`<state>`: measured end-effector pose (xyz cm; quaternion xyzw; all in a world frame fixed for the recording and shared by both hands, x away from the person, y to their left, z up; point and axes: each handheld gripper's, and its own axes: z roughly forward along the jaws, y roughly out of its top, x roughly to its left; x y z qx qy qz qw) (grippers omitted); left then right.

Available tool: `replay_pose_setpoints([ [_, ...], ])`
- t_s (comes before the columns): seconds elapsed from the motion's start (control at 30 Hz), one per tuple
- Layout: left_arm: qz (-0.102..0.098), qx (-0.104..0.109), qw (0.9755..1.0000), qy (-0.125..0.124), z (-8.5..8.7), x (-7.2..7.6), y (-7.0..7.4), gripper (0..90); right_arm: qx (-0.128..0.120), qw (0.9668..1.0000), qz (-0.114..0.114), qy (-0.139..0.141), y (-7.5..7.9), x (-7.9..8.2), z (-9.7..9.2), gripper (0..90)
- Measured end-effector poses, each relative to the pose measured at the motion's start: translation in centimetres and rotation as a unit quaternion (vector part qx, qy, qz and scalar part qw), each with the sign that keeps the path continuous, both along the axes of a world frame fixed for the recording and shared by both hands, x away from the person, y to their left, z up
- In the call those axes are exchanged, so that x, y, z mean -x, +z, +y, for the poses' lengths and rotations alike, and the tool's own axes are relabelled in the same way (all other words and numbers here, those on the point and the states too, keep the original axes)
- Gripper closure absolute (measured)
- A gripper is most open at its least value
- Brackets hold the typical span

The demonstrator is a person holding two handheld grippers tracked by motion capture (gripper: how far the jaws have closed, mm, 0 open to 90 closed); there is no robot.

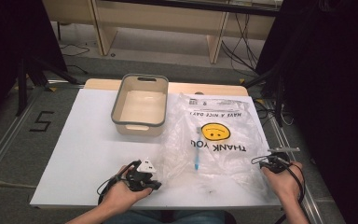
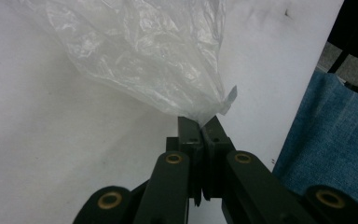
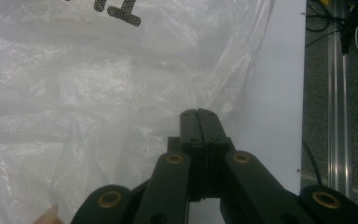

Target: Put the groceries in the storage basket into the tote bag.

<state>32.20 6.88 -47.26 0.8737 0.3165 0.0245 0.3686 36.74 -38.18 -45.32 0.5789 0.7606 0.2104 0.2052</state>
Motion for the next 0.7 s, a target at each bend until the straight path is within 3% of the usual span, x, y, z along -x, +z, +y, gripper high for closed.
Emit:
replay_pose_setpoints([
  [0.07,-0.003,0.001,1.0000,0.008,0.2,-0.1,0.1,81.4,-0.003,1.0000,0.003,0.002,0.0,0.2,0.1,89.5],
  [0.17,-0.029,0.011,0.9991,0.028,0.7,-0.2,0.4,58.8,-0.006,1.0000,-0.004,0.004,0.3,0.5,0.2,82.1],
  [0.3,-0.072,0.013,0.9959,0.053,1.6,-0.1,1.0,31.8,-0.013,0.9986,-0.049,0.015,1.3,1.0,0.4,67.8],
  [0.43,-0.082,0.028,0.9936,0.072,2.3,0.1,1.5,22.0,-0.029,0.9946,-0.095,0.030,2.0,1.3,0.7,57.1],
  [0.57,-0.075,0.046,0.9925,0.084,3.0,-0.1,1.7,16.3,-0.049,0.9894,-0.128,0.049,2.1,1.8,1.0,49.7],
  [0.7,-0.084,0.050,0.9902,0.100,3.6,-0.3,1.9,15.6,-0.064,0.9857,-0.142,0.063,1.9,2.1,1.2,46.2],
])
